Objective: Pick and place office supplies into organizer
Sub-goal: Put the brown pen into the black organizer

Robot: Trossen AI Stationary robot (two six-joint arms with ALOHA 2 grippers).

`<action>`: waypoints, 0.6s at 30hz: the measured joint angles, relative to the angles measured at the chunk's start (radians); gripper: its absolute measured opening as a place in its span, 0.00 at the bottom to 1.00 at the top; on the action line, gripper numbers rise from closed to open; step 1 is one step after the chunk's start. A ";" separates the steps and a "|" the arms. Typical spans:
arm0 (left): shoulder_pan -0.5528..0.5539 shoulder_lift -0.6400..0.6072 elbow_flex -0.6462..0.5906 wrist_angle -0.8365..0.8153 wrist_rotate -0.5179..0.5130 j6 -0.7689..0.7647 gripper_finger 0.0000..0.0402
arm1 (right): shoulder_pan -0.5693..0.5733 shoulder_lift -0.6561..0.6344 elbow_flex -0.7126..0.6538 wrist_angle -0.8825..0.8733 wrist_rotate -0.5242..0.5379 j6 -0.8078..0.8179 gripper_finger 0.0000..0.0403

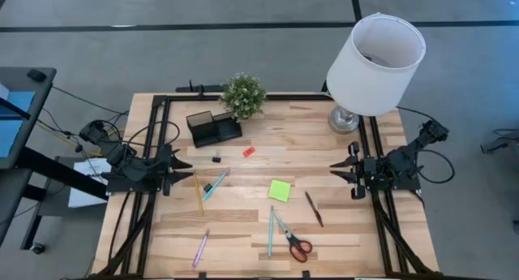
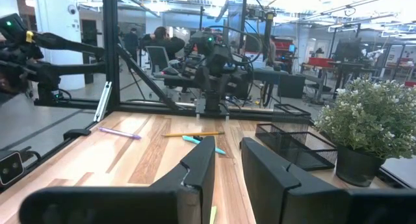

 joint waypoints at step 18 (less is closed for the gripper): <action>0.001 0.000 0.001 -0.004 -0.148 -0.255 0.36 | 0.001 0.000 0.000 0.034 -0.020 -0.115 0.18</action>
